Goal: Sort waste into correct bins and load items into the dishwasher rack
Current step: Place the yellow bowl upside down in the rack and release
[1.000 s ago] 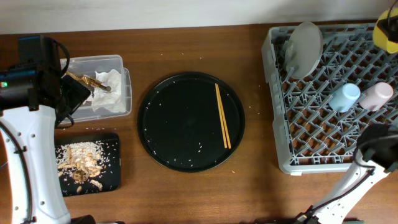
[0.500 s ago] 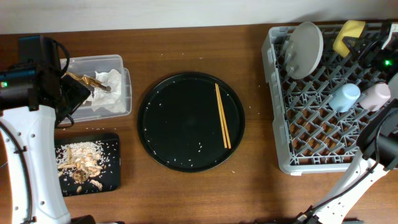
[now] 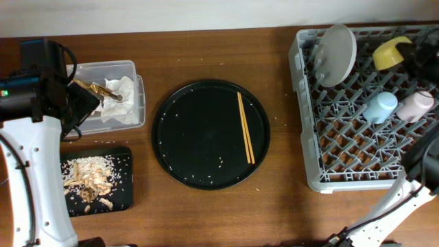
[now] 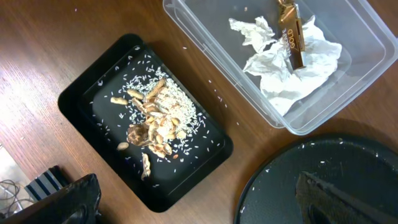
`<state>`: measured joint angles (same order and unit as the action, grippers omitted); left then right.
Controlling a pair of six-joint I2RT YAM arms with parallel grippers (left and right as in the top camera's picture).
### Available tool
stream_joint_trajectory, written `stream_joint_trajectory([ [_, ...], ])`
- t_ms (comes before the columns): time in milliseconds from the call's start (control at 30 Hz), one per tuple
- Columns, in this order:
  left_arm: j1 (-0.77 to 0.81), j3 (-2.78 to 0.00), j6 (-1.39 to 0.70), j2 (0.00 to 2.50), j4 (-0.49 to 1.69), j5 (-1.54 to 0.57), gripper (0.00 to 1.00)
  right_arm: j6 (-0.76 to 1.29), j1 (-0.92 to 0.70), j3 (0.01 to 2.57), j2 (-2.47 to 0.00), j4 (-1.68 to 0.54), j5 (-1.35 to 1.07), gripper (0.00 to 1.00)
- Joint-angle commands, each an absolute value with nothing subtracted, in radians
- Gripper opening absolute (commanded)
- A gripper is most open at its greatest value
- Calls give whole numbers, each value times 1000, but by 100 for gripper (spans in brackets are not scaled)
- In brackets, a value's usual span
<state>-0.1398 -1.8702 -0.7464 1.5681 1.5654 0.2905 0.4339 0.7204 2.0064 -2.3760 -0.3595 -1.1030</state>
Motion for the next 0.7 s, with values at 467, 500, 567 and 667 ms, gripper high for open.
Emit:
stream_joint_trajectory([
  [467,-141,-1879,-755,1567,1565,294,99,243,404,2012,-2186,-607,46,4],
  [500,-141,-1879,-755,1567,1565,294,99,244,394,2012,-2235,-581,51,4],
  [567,-141,-1879,-756,1567,1565,294,100,244,395,2012,-2282,-561,88,4],
  [667,-141,-1879,-755,1567,1565,294,99,244,396,2012,-2286,-572,223,4],
])
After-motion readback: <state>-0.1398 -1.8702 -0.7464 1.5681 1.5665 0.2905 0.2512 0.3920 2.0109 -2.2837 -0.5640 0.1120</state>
